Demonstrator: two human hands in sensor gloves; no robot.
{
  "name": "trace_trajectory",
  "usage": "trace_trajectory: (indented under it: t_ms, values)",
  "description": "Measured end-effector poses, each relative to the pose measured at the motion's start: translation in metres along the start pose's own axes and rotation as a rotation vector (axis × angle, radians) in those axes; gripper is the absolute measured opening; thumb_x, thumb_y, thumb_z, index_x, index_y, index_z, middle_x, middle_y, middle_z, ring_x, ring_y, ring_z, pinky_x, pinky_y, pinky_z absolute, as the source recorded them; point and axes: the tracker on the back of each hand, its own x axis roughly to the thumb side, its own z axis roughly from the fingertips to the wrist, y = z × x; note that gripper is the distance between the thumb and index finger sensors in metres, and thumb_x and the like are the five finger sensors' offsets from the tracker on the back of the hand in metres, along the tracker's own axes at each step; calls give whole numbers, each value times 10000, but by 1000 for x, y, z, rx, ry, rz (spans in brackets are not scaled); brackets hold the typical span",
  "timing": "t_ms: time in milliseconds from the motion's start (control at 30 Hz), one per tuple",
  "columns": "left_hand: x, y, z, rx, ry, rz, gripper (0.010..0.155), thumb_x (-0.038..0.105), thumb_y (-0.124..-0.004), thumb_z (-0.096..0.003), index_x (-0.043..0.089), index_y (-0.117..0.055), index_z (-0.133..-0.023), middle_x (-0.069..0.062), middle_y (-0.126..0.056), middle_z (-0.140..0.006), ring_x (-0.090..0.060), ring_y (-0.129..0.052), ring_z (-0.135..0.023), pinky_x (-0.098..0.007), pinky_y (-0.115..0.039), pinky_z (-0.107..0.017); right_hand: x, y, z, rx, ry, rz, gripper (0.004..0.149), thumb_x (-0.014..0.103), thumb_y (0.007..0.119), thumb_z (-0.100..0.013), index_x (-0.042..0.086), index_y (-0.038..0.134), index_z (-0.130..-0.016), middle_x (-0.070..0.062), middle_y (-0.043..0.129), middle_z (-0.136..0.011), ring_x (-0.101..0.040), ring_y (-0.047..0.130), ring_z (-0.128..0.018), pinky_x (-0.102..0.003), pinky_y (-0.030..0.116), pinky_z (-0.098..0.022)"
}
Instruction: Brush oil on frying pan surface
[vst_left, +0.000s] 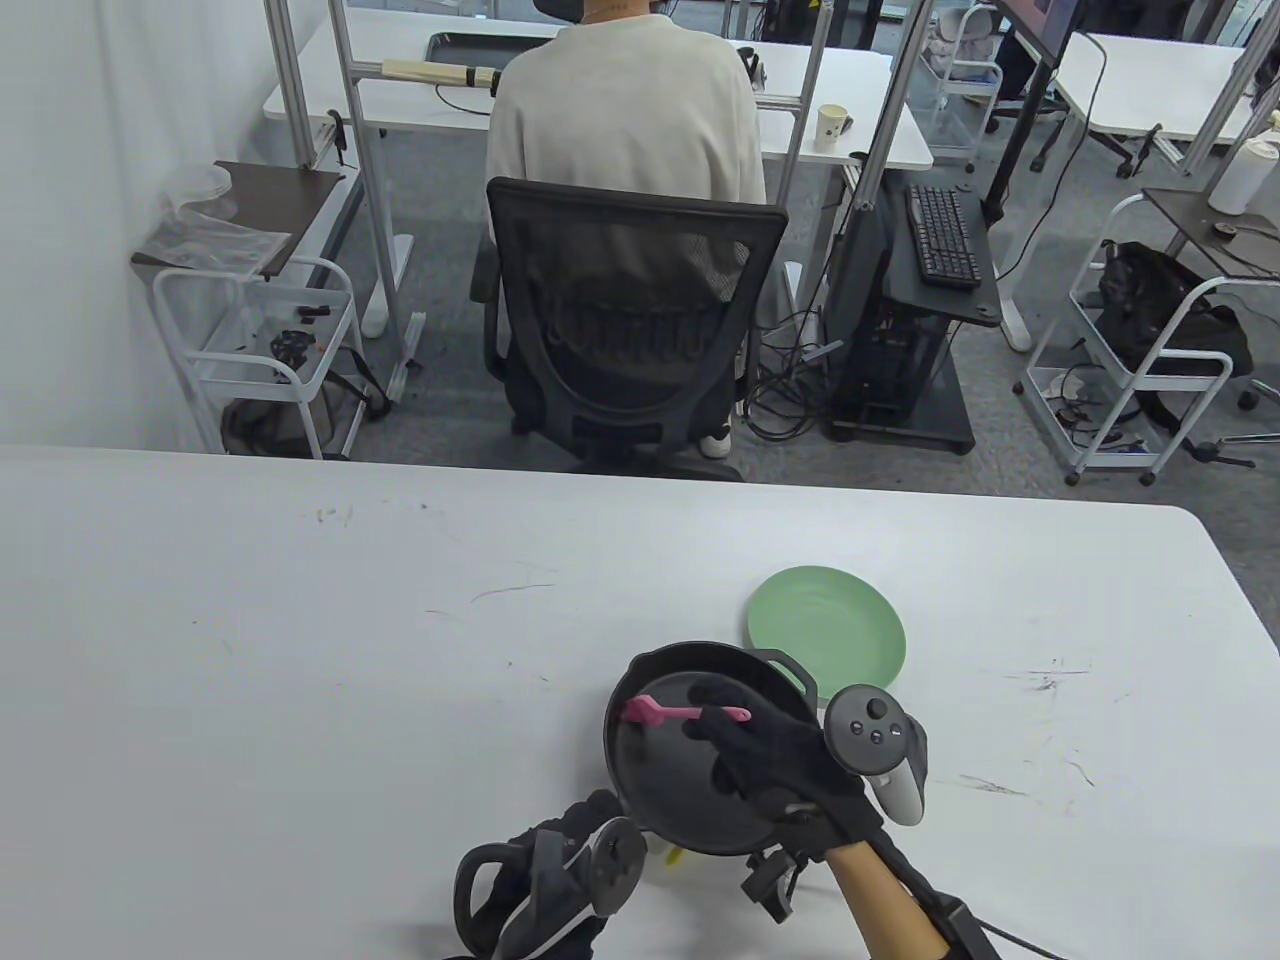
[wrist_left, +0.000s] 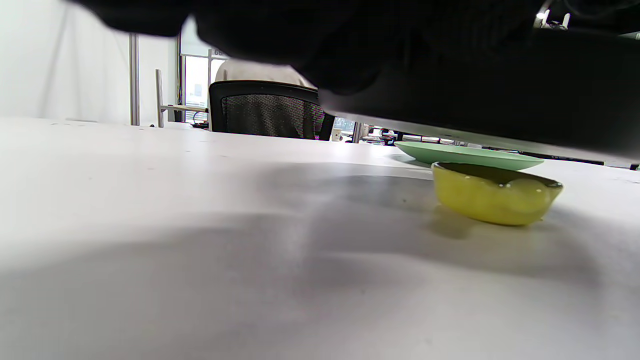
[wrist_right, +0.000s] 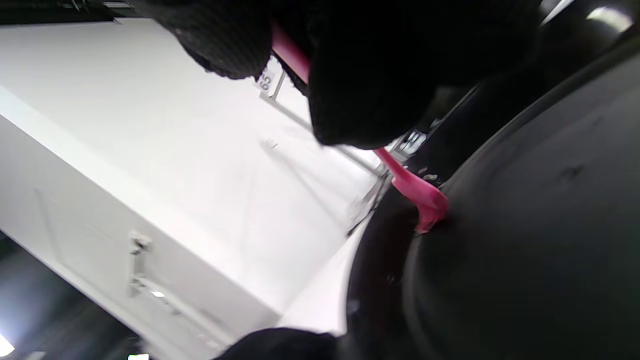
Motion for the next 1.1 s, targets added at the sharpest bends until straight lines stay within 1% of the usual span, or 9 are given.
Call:
trace_trajectory:
  t_ms: [100,300,400,533,600,700,767,867,1100]
  values:
    - [1,1,1,7,-3,0,631,557,-735,-486,140,-766,-959,44,-978,-517,-110,-962,-228,-350,-867,-220,0,-4,1,-45,17,138,549,394,687,-644,48,625,-1066,-293,854,-918,-198,977,-407,-309,862,-248]
    - [0,1,1,11,-3,-6,632,557,-735,-485,139,-767,-958,44,-978,-516,-111,-962,-227,-351,-866,-220,-4,-13,2,-113,74,262,544,376,701,-640,53,624,-1071,-302,847,-927,-212,978,-414,-321,863,-255]
    - [0,1,1,3,-4,-7,632,556,-737,-484,138,-769,-957,43,-978,-516,-112,-963,-226,-352,-866,-220,-10,-20,2,-103,117,281,550,383,697,-644,58,613,-1079,-302,842,-934,-215,976,-422,-323,862,-259]
    - [0,1,1,7,1,-8,631,557,-736,-485,140,-767,-958,43,-977,-517,-111,-962,-226,-351,-866,-219,-9,-25,3,-174,71,312,543,379,703,-639,58,629,-1070,-300,836,-942,-217,979,-430,-326,865,-269]
    - [-1,2,1,15,3,0,631,556,-735,-486,140,-765,-959,44,-977,-517,-110,-962,-227,-351,-866,-219,-7,-25,3,-180,45,321,538,386,702,-639,64,640,-1065,-294,839,-943,-216,979,-437,-326,867,-275]
    - [-1,3,2,24,6,-2,631,555,-736,-485,137,-767,-957,43,-978,-514,-111,-962,-225,-350,-866,-218,-5,-20,2,-125,-1,333,538,402,697,-641,79,641,-1067,-283,833,-957,-205,981,-453,-316,872,-287]
    - [-1,2,1,20,9,-14,630,554,-736,-486,137,-769,-956,42,-979,-514,-110,-962,-224,-350,-866,-217,-4,-14,2,-80,-8,275,538,410,693,-640,80,647,-1063,-272,843,-954,-200,982,-456,-312,874,-290]
    - [0,3,2,15,0,4,631,556,-734,-486,138,-768,-957,44,-978,-515,-111,-962,-225,-350,-867,-218,-3,-2,-1,37,-32,101,541,401,701,-638,69,644,-1063,-290,828,-959,-214,976,-450,-323,866,-285]
    - [-1,3,2,18,2,-7,632,555,-738,-484,136,-771,-955,42,-980,-514,-112,-963,-223,-352,-866,-217,6,9,-1,152,-78,30,542,410,694,-643,77,639,-1067,-279,828,-964,-207,977,-457,-316,868,-287]
